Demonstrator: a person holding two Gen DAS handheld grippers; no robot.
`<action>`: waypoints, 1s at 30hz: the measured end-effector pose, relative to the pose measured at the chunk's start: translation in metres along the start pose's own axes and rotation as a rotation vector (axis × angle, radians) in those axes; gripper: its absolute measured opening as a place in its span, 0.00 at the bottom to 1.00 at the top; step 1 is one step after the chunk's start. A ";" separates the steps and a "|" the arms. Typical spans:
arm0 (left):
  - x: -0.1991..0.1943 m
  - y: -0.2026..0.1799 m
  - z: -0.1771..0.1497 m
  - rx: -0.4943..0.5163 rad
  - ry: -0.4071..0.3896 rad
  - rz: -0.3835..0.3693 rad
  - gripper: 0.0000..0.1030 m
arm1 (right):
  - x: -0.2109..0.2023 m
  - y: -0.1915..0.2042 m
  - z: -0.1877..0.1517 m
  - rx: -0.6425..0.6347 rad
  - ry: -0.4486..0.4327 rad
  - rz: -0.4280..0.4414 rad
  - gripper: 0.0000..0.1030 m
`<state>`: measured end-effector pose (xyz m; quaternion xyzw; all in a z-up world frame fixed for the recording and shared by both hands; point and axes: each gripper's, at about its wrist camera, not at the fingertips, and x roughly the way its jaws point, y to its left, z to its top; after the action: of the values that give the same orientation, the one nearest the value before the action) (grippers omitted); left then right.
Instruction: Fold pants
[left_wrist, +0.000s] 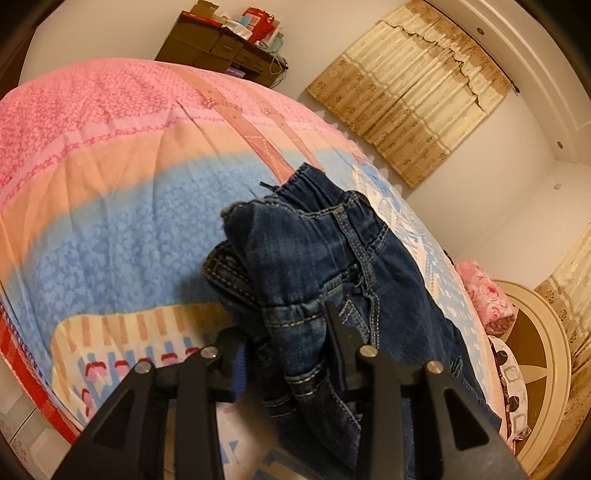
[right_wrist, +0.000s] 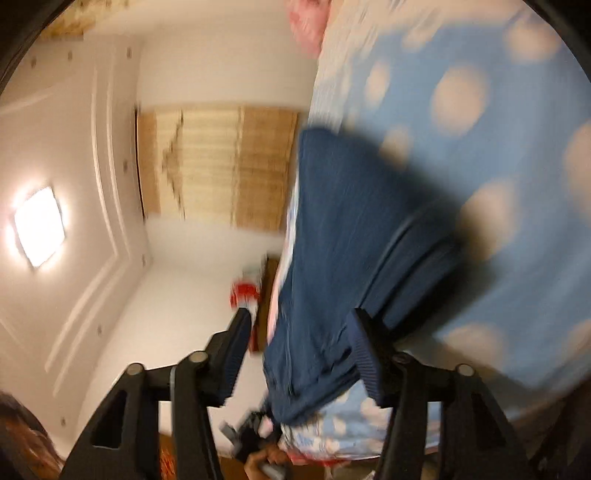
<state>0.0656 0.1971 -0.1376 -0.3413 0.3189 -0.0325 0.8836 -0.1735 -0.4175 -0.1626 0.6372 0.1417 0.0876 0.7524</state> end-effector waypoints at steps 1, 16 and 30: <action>0.000 0.000 0.000 0.000 0.000 0.002 0.36 | -0.009 -0.002 0.003 0.021 -0.017 0.001 0.56; 0.002 -0.006 0.002 0.001 0.005 0.017 0.36 | 0.004 0.005 -0.004 -0.003 -0.028 -0.043 0.56; 0.004 -0.007 0.001 0.004 0.003 0.025 0.37 | 0.021 0.013 -0.016 -0.127 -0.122 -0.224 0.56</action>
<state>0.0710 0.1914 -0.1347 -0.3353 0.3244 -0.0228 0.8842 -0.1580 -0.3940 -0.1547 0.5728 0.1600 -0.0272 0.8035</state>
